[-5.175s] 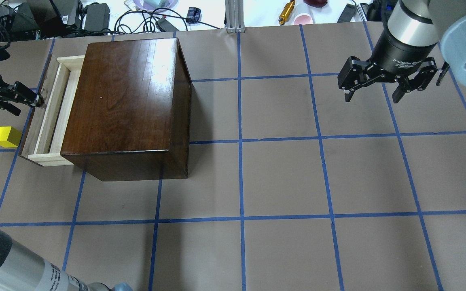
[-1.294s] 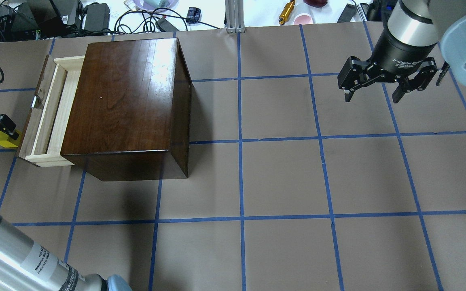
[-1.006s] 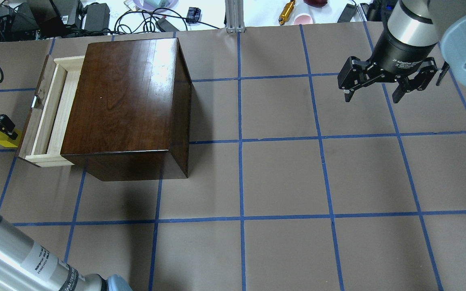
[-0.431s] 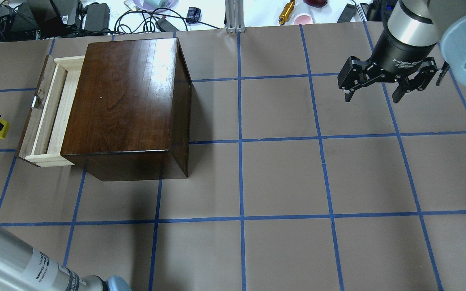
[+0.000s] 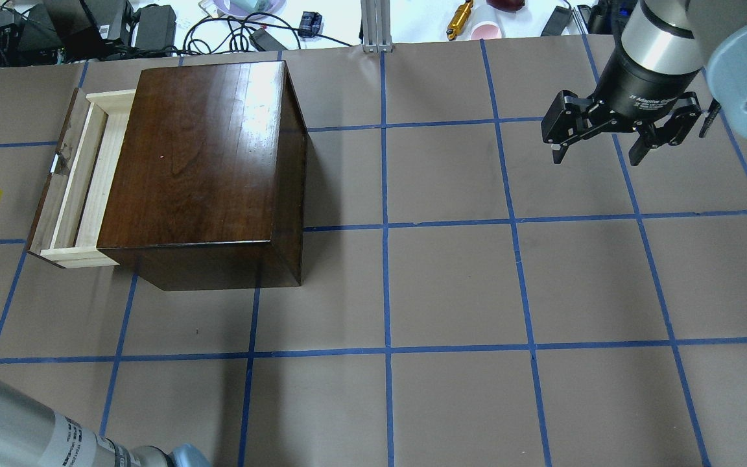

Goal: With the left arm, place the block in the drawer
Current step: 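Close the left gripper on the yellow cube and lift it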

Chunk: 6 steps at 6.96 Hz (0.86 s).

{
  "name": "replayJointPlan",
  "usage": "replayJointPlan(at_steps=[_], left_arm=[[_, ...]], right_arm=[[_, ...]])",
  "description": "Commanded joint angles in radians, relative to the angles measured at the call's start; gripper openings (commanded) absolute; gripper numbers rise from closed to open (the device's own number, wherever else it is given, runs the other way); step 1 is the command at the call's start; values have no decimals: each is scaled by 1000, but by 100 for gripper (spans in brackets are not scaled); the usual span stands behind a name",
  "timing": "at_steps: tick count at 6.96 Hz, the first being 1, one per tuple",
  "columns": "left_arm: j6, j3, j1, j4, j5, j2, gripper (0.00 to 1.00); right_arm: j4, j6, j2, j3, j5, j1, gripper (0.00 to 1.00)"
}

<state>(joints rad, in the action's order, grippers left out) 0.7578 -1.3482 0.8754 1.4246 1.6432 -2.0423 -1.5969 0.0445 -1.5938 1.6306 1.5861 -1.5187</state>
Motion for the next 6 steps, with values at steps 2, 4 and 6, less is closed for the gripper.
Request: replayJointPlan(at_steps=[2,4,6], left_arm=[[-212,1,115,82,-12,88,5],[-351,1,219,89,-26,106,5],[-370,1,258,89,-107,113,5]], right_arm=[[0,0,0,0,0,0,100],[0,0,0,0,0,0,100],[0,0,0,0,0,0,100]])
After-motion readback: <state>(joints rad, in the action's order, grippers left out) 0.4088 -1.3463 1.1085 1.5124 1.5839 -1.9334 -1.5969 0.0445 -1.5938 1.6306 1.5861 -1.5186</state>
